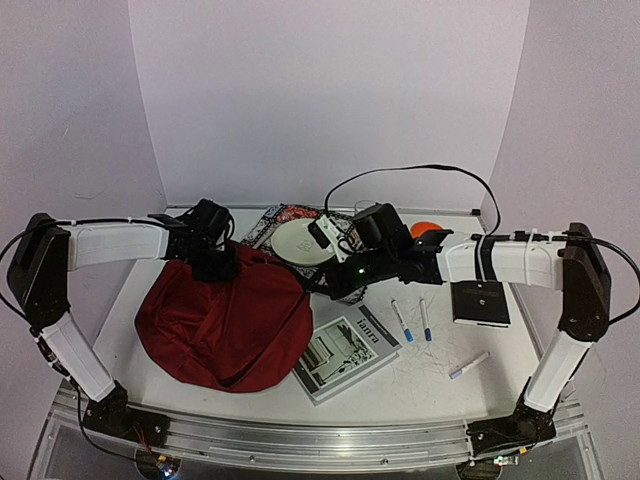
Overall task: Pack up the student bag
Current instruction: Unzip the lower front pocket of the student bag, then hold the largest pocket of the student bag.
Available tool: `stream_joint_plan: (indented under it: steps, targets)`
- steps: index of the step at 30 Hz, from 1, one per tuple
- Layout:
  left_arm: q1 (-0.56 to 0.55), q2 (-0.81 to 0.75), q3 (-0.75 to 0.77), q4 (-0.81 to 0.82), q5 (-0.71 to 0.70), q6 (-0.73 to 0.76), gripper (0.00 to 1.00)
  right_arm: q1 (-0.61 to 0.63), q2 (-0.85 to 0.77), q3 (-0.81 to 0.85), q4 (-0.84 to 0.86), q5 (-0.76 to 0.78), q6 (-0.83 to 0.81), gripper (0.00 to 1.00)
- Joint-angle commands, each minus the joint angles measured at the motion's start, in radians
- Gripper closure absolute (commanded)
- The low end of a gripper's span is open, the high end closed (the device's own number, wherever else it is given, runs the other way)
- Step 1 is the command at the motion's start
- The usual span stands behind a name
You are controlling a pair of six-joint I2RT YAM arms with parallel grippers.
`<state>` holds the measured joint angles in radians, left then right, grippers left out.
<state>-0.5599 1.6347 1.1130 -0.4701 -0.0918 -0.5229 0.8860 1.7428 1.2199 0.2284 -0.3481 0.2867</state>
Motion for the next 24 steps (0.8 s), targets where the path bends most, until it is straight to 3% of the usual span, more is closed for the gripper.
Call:
stream_joint_plan:
  steps: [1,6,14,24]
  targets:
    - [0.016,-0.117,0.038,0.018,0.048,0.004,0.61,0.002,-0.01,0.048,0.005,-0.023,0.003,1.0]
    - [-0.024,-0.179,0.041,0.016,0.137,-0.012,0.41,0.002,0.011,0.084,0.004,-0.018,-0.013,1.0]
    - [-0.104,-0.156,0.106,0.016,0.229,0.013,0.21,0.002,0.024,0.097,0.005,-0.017,-0.015,1.0]
    - [-0.122,0.009,0.241,0.018,0.286,-0.156,0.2,0.002,0.013,0.04,0.045,-0.021,-0.028,1.0]
